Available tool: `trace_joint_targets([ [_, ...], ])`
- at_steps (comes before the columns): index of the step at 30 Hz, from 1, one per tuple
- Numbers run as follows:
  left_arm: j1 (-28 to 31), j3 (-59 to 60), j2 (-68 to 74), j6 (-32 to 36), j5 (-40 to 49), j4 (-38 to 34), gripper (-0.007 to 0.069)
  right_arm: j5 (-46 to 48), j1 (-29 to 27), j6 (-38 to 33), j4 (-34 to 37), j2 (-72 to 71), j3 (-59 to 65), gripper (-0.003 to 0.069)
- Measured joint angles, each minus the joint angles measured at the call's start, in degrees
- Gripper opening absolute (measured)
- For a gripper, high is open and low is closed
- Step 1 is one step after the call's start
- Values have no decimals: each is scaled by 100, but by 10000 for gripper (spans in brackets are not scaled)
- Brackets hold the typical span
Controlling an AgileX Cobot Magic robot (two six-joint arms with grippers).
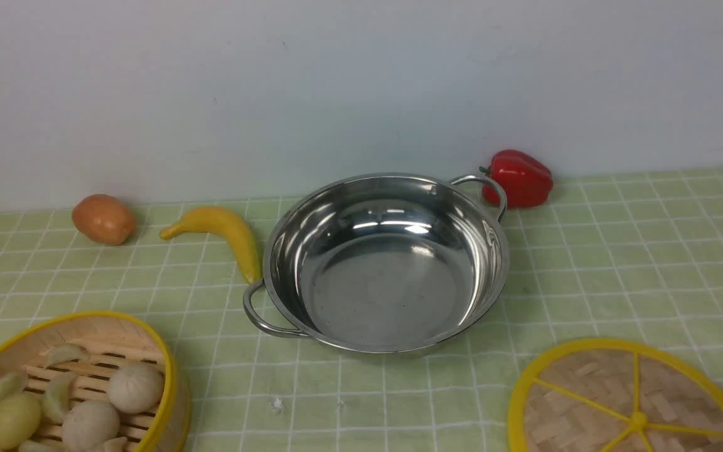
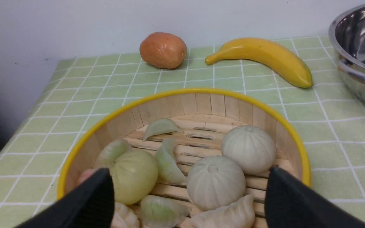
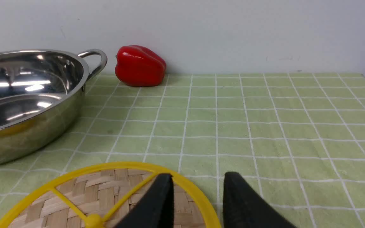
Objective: Place the steamer in the pot on the green tablecloth, and put the lid on the steamer.
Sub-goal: 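Grasp the rim of the steamer basket holding the buns with the left gripper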
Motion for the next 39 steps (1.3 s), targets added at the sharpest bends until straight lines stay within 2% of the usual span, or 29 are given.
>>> trace_joint_targets([
  [23,0,0,0,7,0,-4,589,0,0,0,0,0,0,243],
  [34,0,0,0,314,-38,213,589,0,0,0,0,0,0,243],
  [39,0,0,0,43,-260,-420,589,0,0,0,0,0,0,243],
])
